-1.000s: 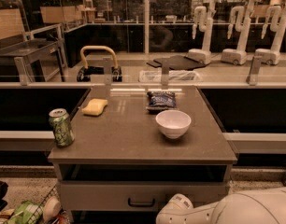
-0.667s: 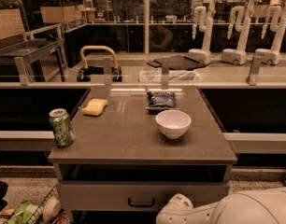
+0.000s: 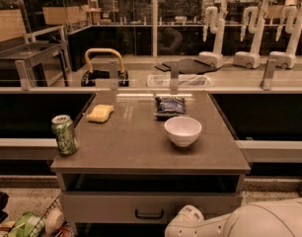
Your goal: Open middle drawer
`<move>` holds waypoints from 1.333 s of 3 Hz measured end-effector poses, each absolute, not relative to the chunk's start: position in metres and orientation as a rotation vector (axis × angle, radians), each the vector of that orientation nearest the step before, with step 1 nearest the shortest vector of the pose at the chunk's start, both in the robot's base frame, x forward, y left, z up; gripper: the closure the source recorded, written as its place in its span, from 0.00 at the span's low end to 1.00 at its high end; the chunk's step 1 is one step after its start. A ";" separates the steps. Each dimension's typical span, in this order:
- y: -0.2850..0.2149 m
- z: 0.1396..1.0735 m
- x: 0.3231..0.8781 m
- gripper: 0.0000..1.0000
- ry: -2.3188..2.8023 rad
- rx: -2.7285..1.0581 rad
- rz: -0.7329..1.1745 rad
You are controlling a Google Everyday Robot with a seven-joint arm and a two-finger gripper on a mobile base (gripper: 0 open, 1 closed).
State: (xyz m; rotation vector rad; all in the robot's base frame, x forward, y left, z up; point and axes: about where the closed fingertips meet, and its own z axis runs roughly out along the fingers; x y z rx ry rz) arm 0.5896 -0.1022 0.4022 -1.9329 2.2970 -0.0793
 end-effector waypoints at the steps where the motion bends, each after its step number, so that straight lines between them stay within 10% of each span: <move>1: -0.102 0.402 0.590 0.60 2.297 -1.933 -0.079; 3: -0.102 0.402 0.590 0.06 2.297 -1.933 -0.079; 4: -0.102 0.402 0.590 0.00 2.297 -1.933 -0.079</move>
Offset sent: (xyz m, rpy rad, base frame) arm 0.0000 0.0000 0.0001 0.0000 0.0000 0.0000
